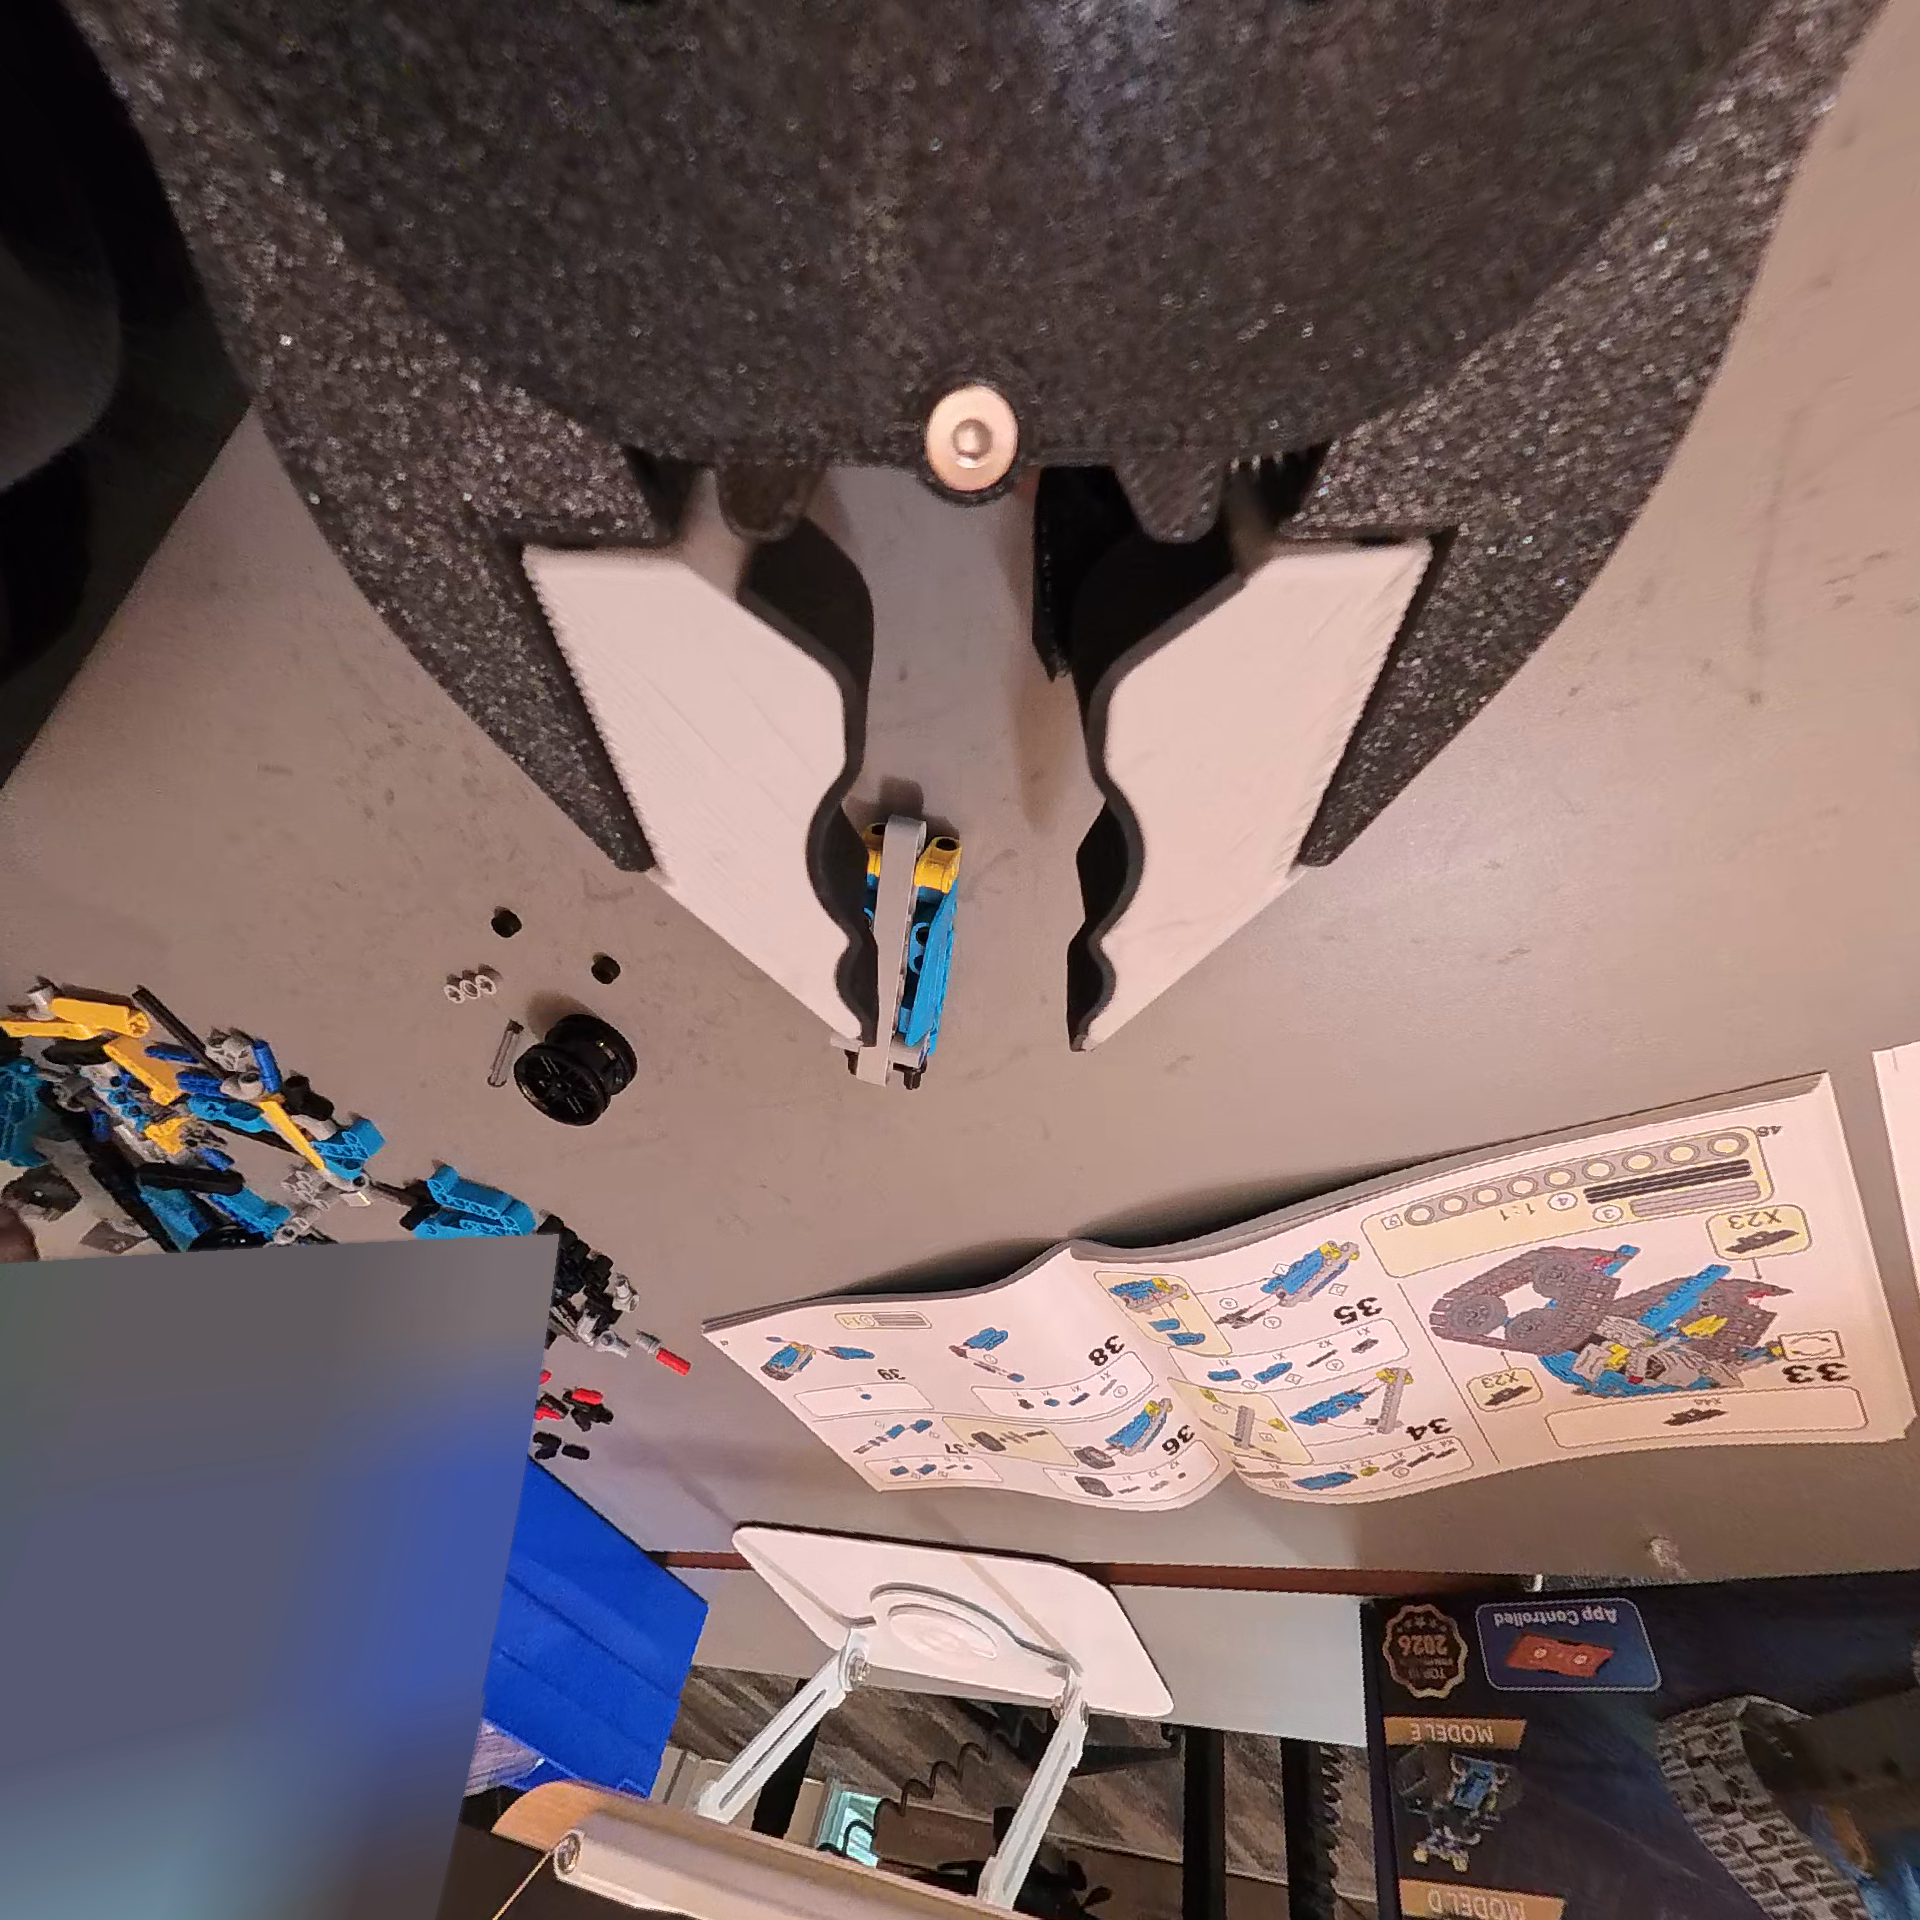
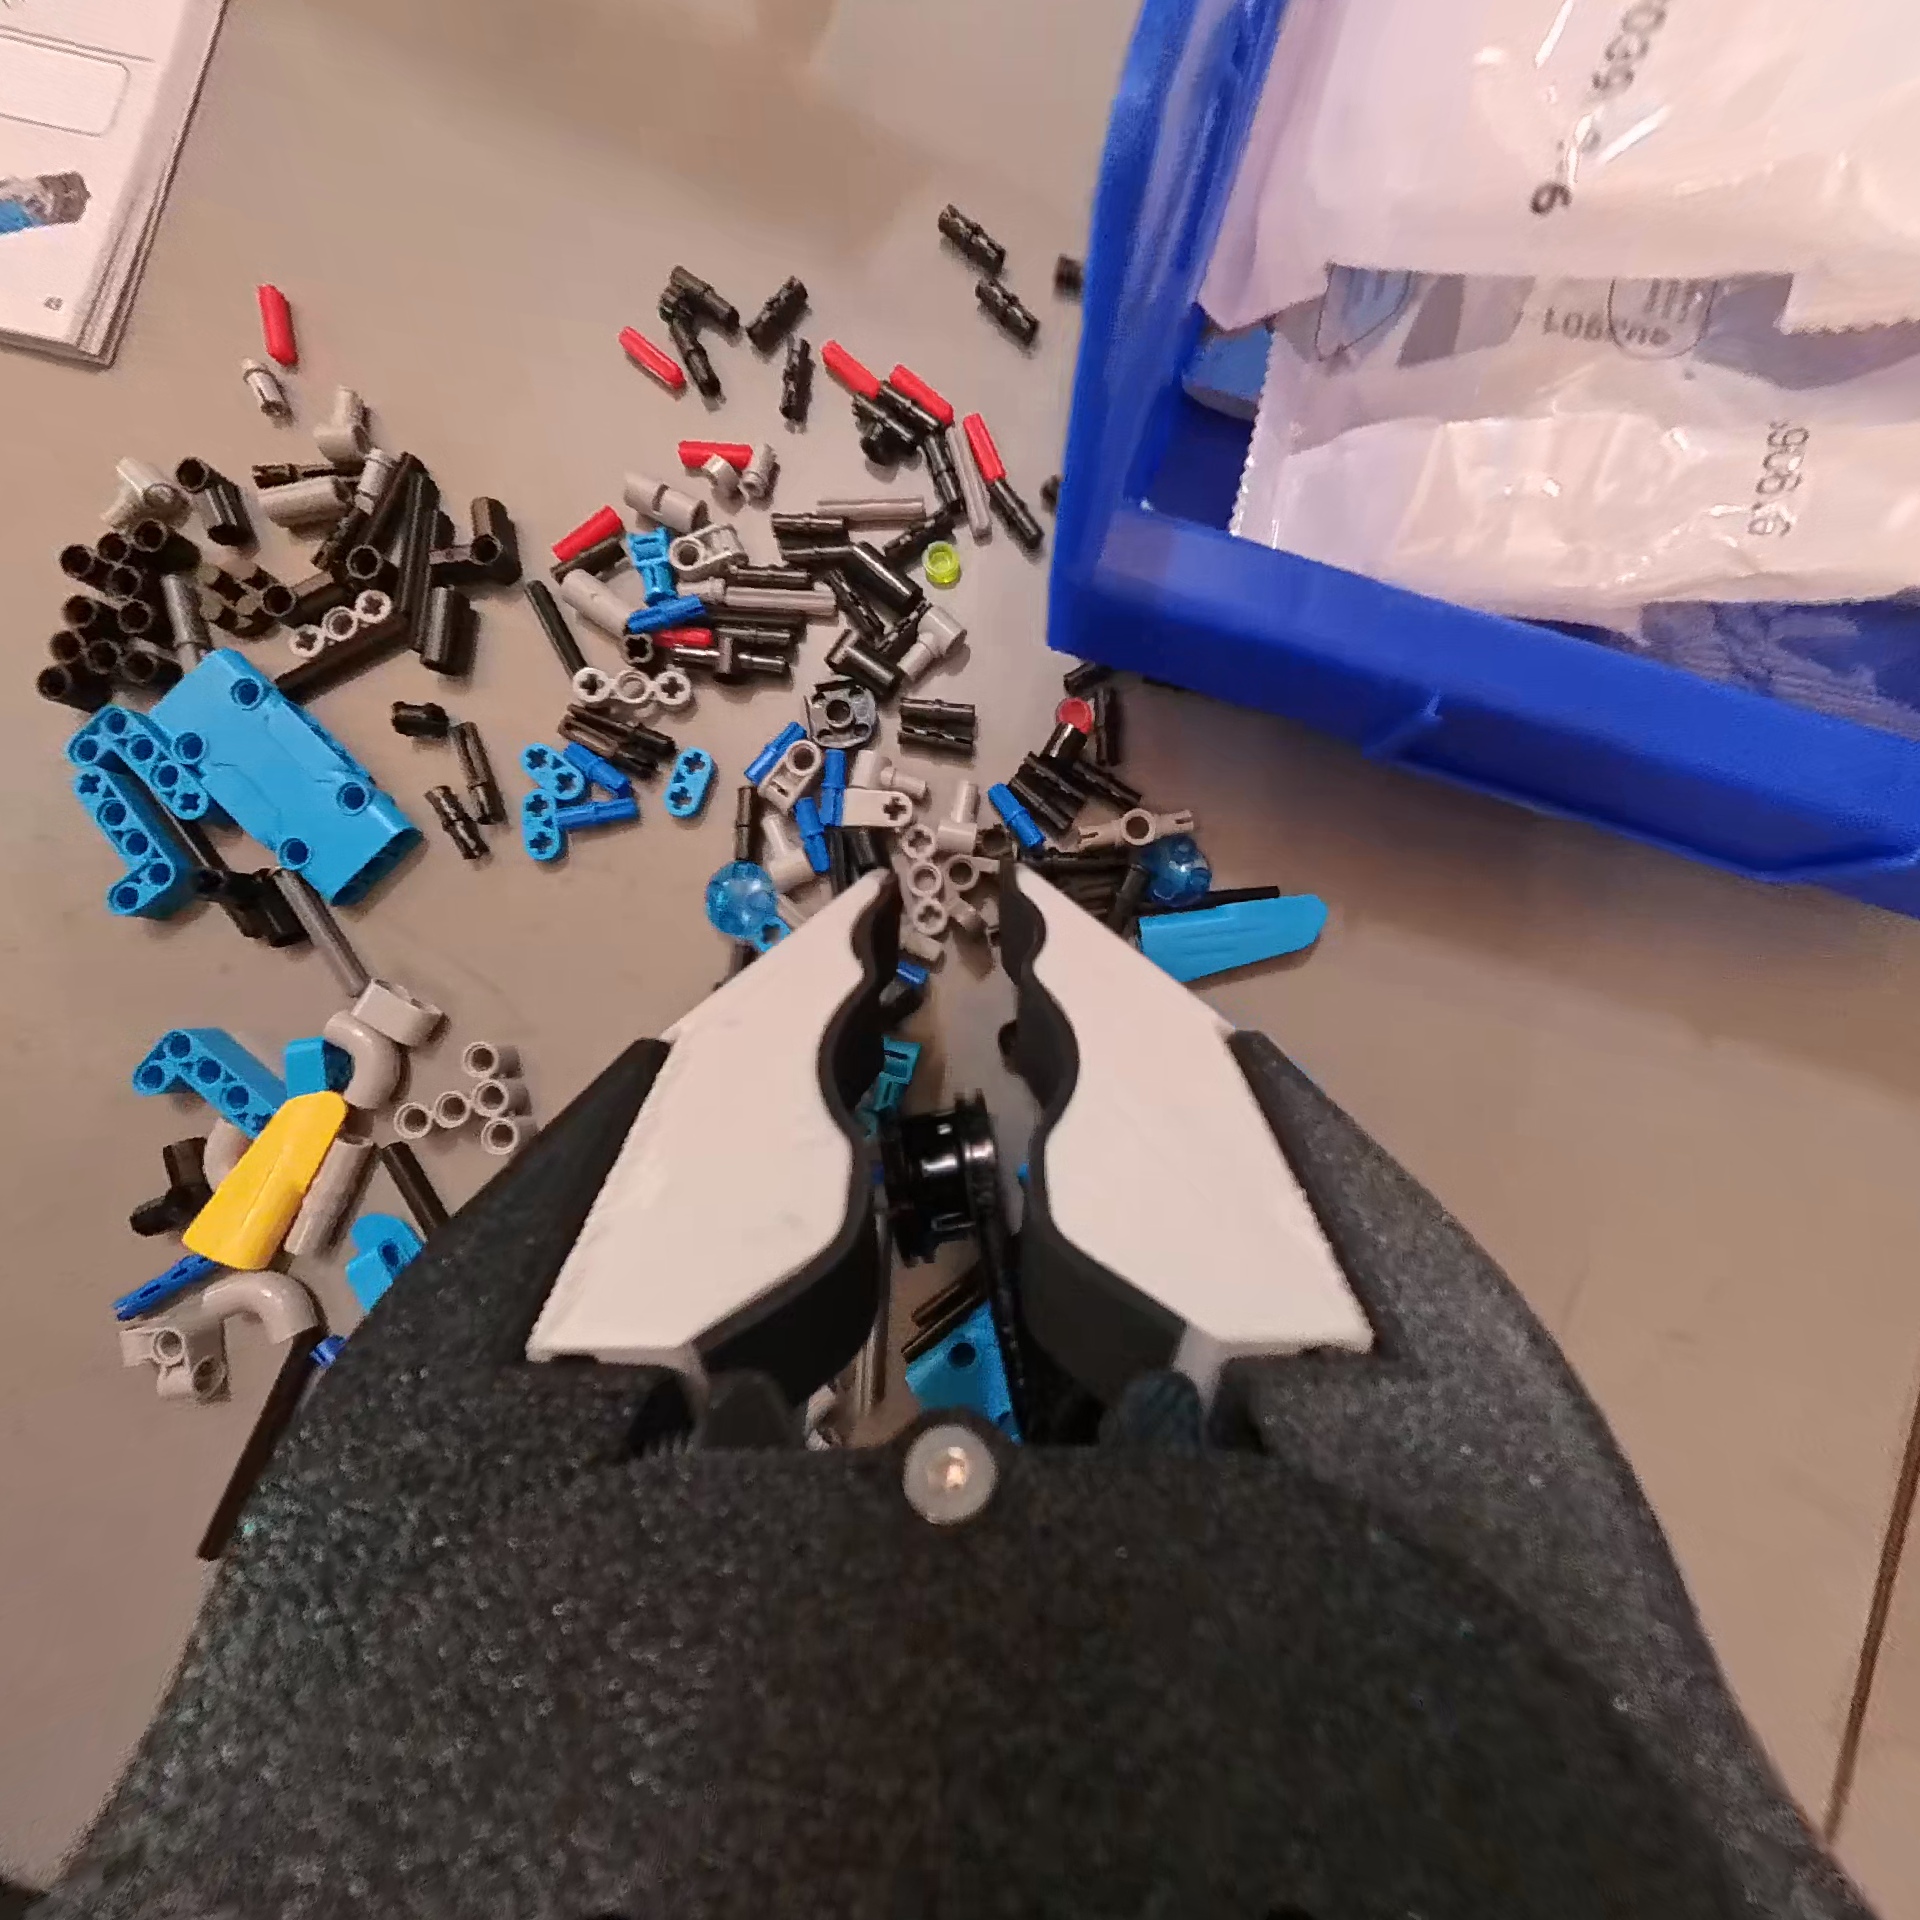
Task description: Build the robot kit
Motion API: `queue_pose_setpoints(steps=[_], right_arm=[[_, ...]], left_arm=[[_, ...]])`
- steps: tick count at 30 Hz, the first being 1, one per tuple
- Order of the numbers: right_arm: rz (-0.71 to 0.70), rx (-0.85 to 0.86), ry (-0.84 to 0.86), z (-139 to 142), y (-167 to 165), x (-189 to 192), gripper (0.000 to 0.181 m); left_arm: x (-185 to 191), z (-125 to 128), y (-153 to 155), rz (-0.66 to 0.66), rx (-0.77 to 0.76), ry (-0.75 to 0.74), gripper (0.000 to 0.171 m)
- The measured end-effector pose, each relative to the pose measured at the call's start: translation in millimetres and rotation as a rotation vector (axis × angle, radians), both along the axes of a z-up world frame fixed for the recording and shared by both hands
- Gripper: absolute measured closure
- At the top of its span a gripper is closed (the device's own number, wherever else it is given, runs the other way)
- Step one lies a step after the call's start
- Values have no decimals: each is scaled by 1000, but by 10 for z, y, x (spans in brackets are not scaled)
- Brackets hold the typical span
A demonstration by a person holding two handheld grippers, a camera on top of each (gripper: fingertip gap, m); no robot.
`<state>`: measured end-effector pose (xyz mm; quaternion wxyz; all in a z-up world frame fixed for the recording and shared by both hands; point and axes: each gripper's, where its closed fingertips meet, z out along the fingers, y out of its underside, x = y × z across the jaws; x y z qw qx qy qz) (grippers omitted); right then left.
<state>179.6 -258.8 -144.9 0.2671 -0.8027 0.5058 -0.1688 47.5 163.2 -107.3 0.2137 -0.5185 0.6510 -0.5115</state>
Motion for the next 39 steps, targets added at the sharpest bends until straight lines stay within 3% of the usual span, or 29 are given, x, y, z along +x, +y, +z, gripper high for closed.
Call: queue_pose_setpoints(steps=[8, 14, 20, 30, 32, 35, 39], right_arm=[[44, 114, 102, -47, 143, 27, 169], [0, 18, 118, -89, -126, 31, 169], [80, -6, 130, -117, 51, -19, 170], [73, -28, 167, -190, 24, 22, 170], [83, -44, 173, -188, 40, -4, 177], [76, -88, 97, 0, 52, -18, 177], [175, -50, -57, 676, 530, -288, 177]], left_arm=[[-2, 6, 5, 2, -5, -2, 135], [1, 1, 6, 1, -10, 4, 135], [1, 8, 12, 2, -18, 2, 135], [-1, 9, 10, 1, -29, 5, 135], [0, 8, 10, 1, -28, 5, 135], [3, 4, 13, 4, -27, 6, 135], [11, 6, 23, 10, -31, 6, 136]])
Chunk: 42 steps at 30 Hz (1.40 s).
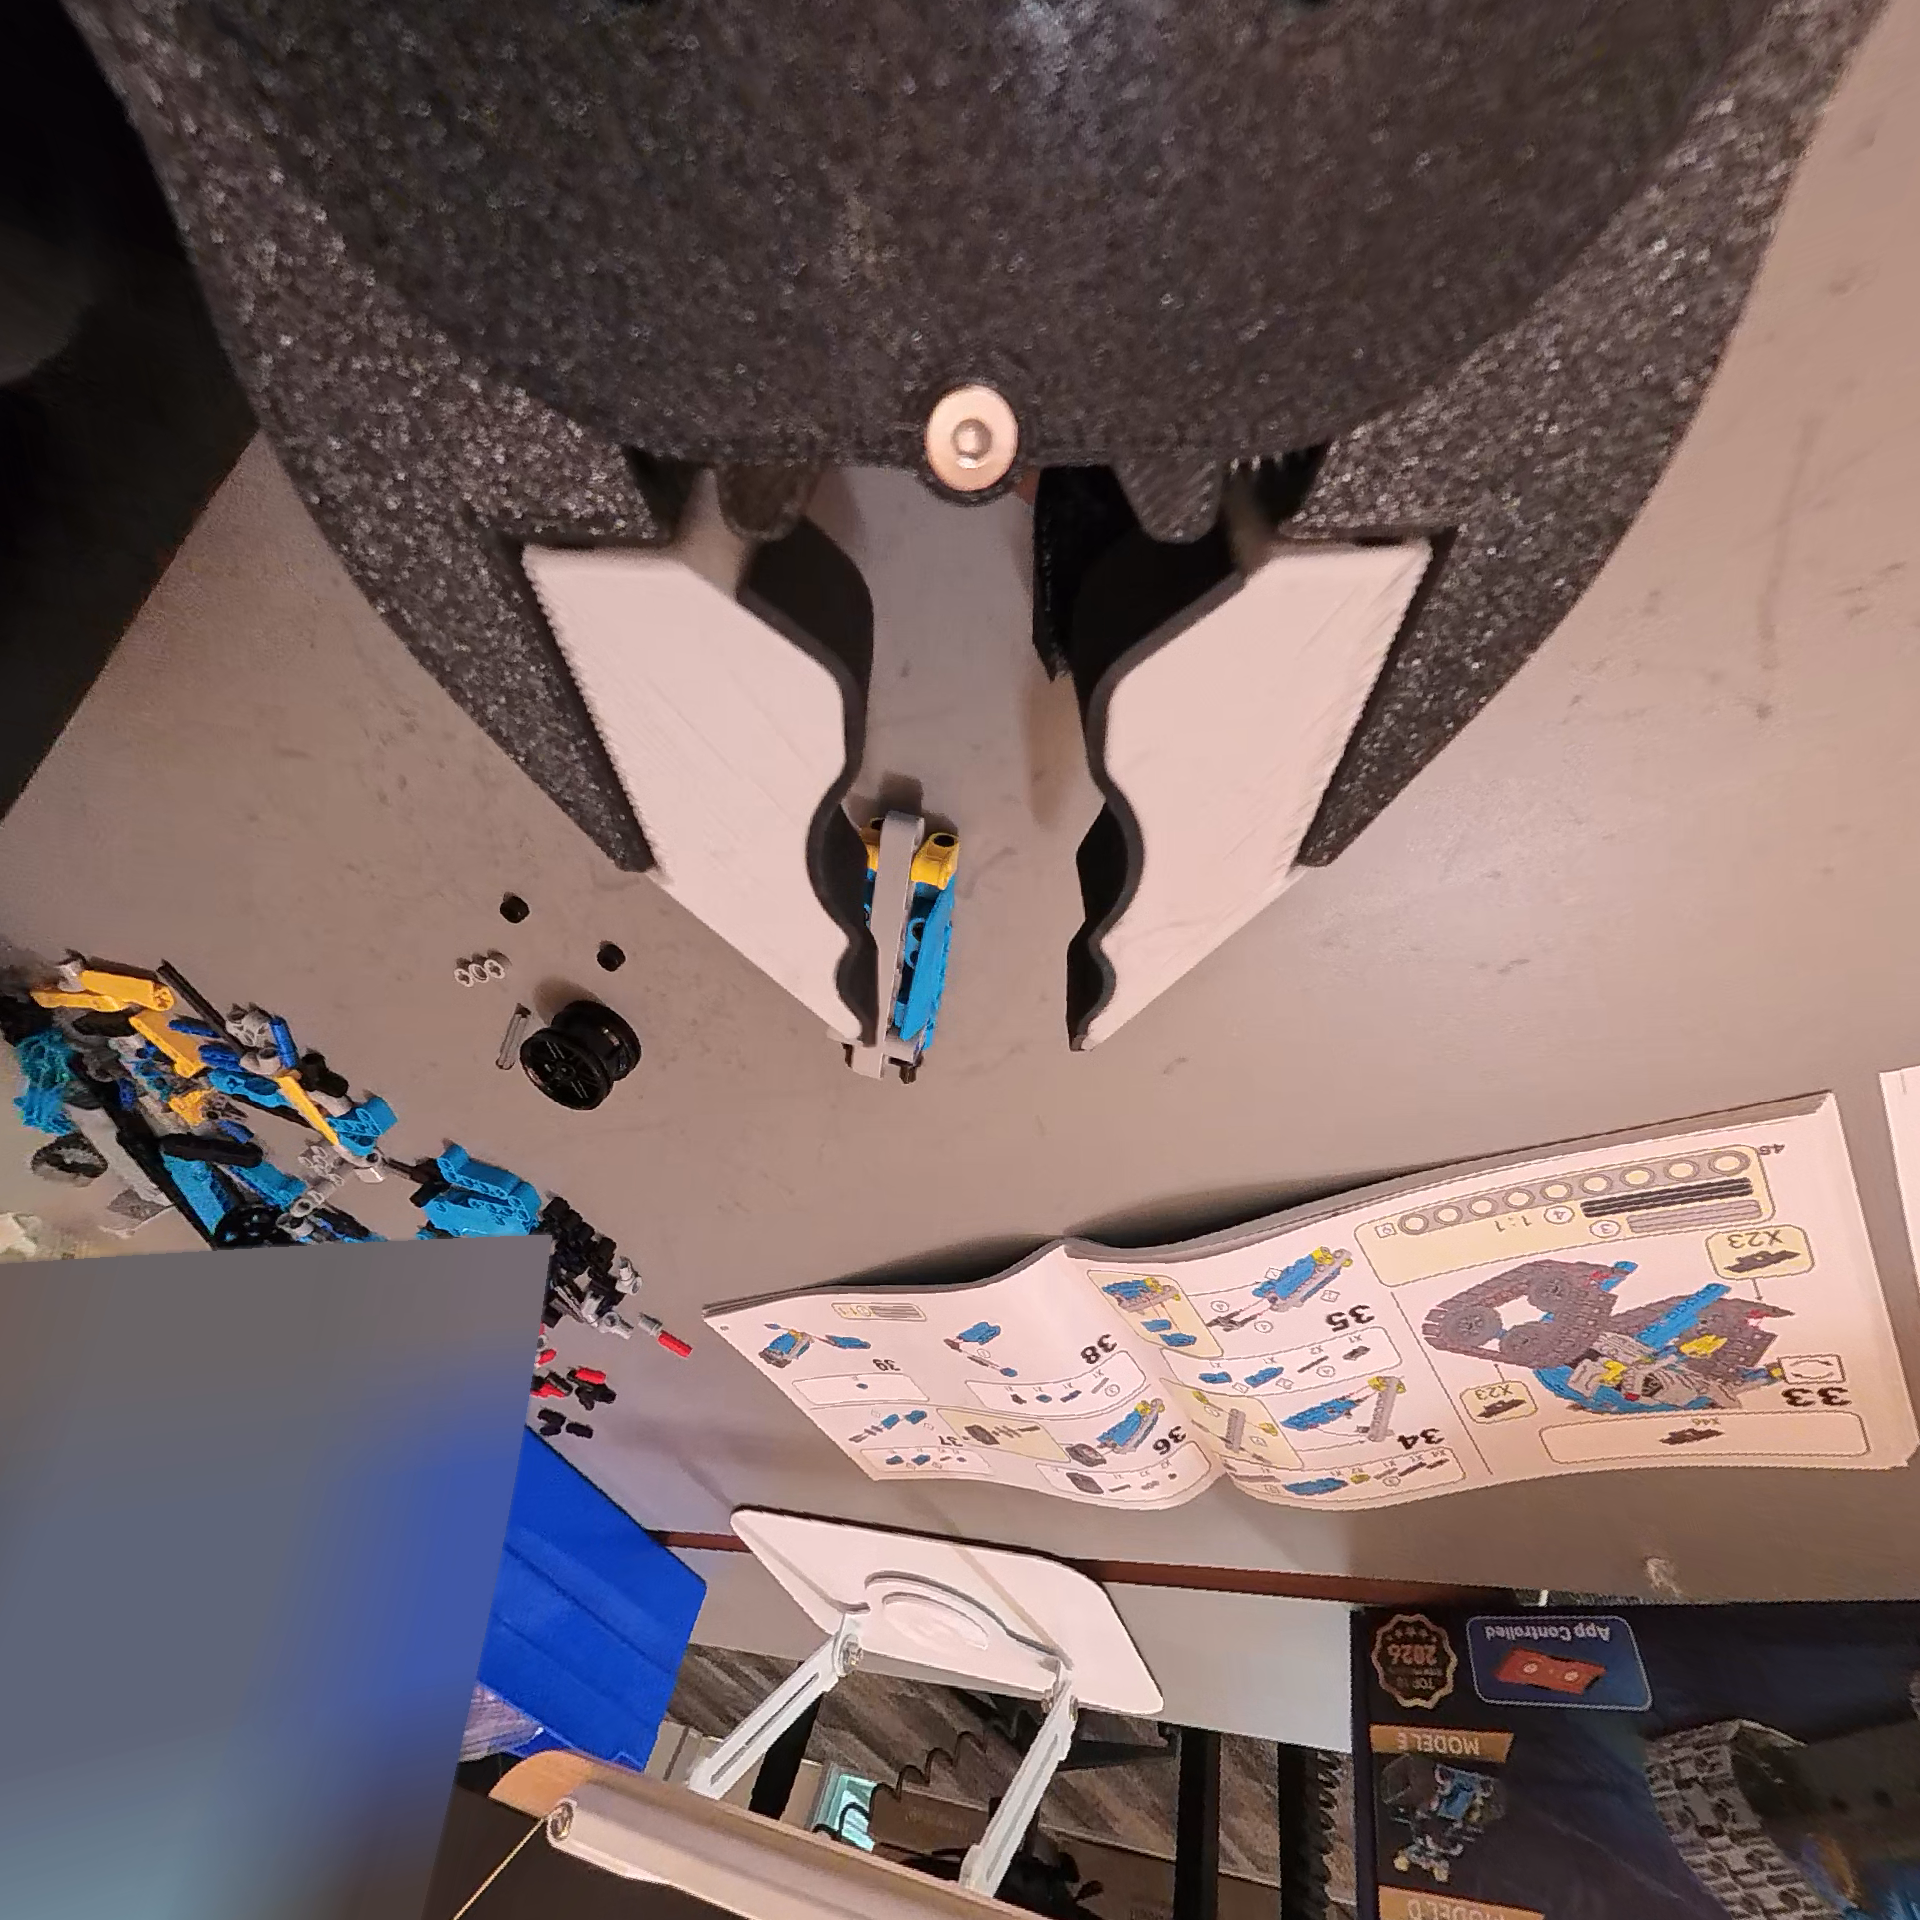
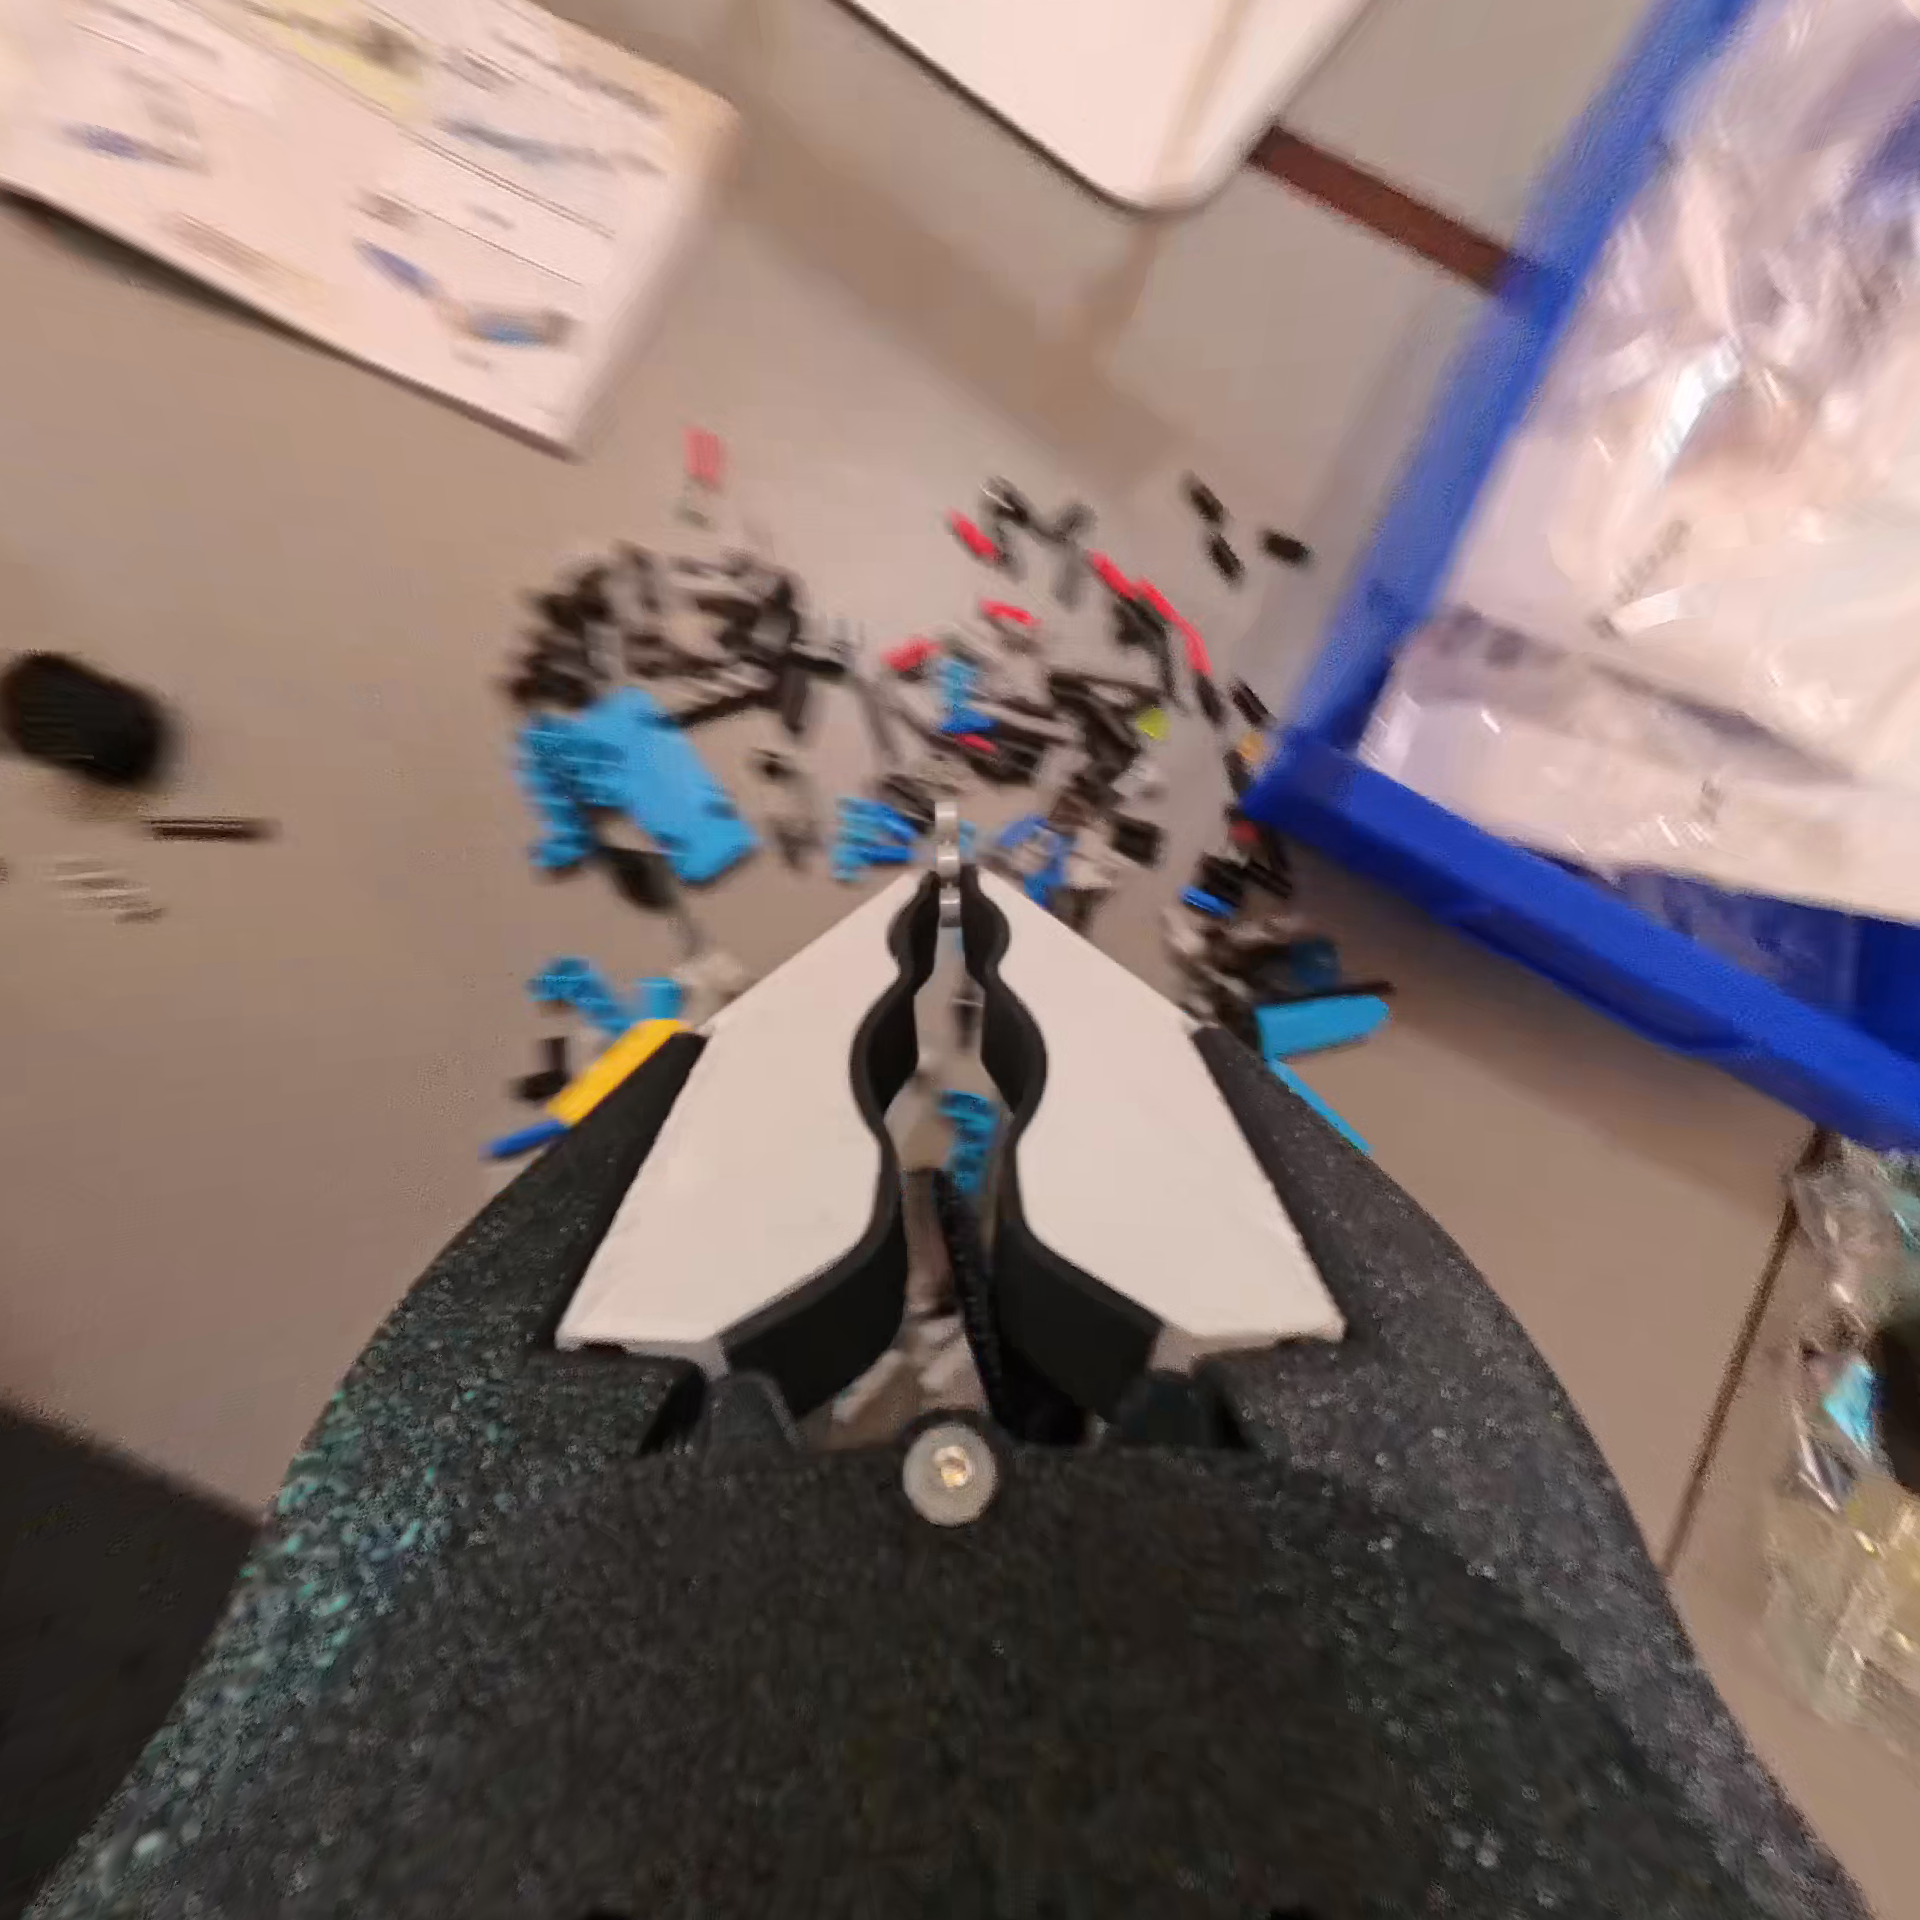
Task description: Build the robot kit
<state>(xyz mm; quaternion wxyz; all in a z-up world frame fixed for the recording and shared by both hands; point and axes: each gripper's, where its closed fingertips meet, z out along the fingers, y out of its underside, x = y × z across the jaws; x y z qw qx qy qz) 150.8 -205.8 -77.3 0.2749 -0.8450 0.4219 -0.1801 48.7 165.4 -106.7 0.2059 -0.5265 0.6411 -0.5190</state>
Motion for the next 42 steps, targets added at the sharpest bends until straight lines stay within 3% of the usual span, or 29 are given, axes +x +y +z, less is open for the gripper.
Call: queue_pose_setpoints(steps=[3, 6, 8, 11, 14, 16, 18, 22, 24, 27, 29, 31, 35, 42], right_arm=[[214, 117, 83, 68, 793, -494, 177], [412, 206, 253, -337, 1578, -1035, 177], [497, 127, 311, -644, 1784, -1291, 177], [621, 153, 328, -753, 2042, -1550, 177], [629, 105, 318, -853, 2076, -1552, 177], [606, 86, 300, -782, 2037, -1492, 161], [601, 77, 246, -494, 2009, -1402, 155], [544, 154, 27, 389, 2113, -1012, 155], [482, 199, -52, 518, 2197, -754, 155], [359, 415, -70, 274, 2425, -441, 155], [386, 519, -27, -32, 2533, -514, 160], [427, 411, 20, -272, 2520, -634, 157], [466, 264, -213, -185, 2502, -577, 165], [466, 195, -226, -287, 2464, -522, 164]], left_arm=[[-10, 30, 1, 3, 7, -22, 136], [-36, 78, -2, 5, 24, -60, 136], [-52, 87, -8, 4, 34, -70, 136], [-65, 81, -15, 2, 45, -70, 136], [-65, 93, 5, 16, 50, -78, 136], [-63, 102, 29, 29, 53, -85, 136], [-58, 101, 52, 41, 55, -84, 136], [-47, 81, 102, 70, 67, -73, 137], [-39, 83, 122, 80, 67, -73, 137], [-32, 77, 132, 84, 69, -71, 137], [-28, 62, 122, 80, 80, -66, 137], [-26, 46, 105, 73, 95, -61, 137], [-4, 5, 97, 72, 128, -46, 137], [9, -45, 89, 68, 141, -18, 137]])
